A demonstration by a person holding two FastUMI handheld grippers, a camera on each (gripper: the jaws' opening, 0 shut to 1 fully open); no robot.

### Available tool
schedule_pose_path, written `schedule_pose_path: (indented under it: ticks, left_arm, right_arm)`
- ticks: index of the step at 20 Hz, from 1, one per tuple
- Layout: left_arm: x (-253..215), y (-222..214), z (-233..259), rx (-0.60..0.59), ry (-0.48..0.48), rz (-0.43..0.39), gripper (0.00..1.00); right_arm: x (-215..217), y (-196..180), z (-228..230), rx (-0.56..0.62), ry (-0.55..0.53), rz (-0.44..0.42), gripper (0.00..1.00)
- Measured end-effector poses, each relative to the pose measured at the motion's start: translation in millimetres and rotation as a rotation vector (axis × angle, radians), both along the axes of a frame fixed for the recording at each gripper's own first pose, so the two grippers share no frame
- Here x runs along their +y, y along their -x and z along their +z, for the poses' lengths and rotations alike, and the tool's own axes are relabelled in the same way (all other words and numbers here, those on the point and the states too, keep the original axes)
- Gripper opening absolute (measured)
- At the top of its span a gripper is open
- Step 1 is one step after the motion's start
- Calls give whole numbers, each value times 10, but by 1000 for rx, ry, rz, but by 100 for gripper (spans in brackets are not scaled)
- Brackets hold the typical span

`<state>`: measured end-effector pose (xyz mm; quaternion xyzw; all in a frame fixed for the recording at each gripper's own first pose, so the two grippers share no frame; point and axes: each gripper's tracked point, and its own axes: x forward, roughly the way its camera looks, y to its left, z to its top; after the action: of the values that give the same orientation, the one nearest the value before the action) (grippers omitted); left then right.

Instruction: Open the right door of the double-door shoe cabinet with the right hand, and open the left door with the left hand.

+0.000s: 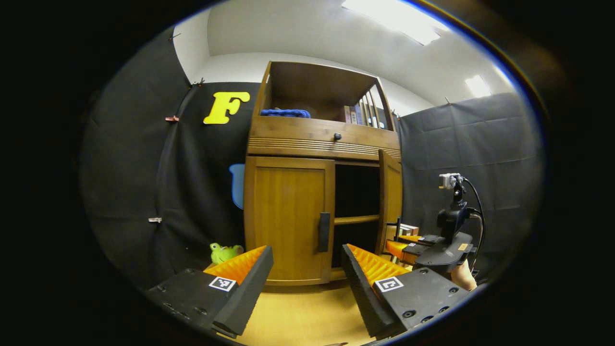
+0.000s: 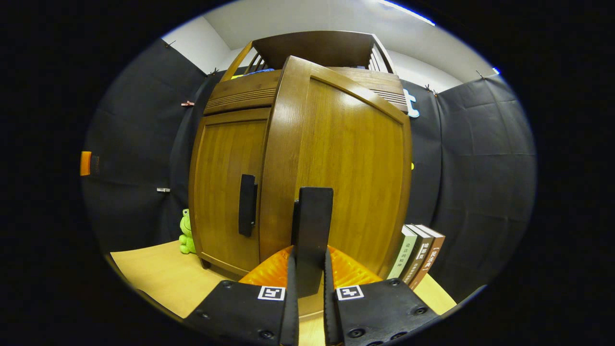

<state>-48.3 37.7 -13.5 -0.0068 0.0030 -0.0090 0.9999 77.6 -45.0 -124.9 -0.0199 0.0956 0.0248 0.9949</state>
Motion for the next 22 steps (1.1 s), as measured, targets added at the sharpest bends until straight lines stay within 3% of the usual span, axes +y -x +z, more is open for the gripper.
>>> schedule_pose_path:
  ticks: [1,6,7,11,13,19,22]
  left_arm:
    - [-71,-27,-6,1,2,-19,89]
    - [-374,-152,-98,10,11,-100,90]
    - [-435,-175,-108,10,14,-115,89]
    - [-656,-256,-110,8,35,-168,89]
    - [-752,-296,-136,6,44,-186,89]
    - [-988,-394,-186,25,30,-215,86]
    - [-1127,-408,-203,27,21,-242,87]
  right_arm:
    - [-36,48,14,-2,2,-5,19]
    - [-296,275,85,-3,33,-45,24]
    - [-348,313,97,-2,33,-54,19]
    - [-592,480,137,-7,71,-98,19]
    - [-719,552,162,-11,93,-118,23]
    - [-1144,714,305,-37,113,-203,22]
    - [-1383,835,347,-35,121,-260,15]
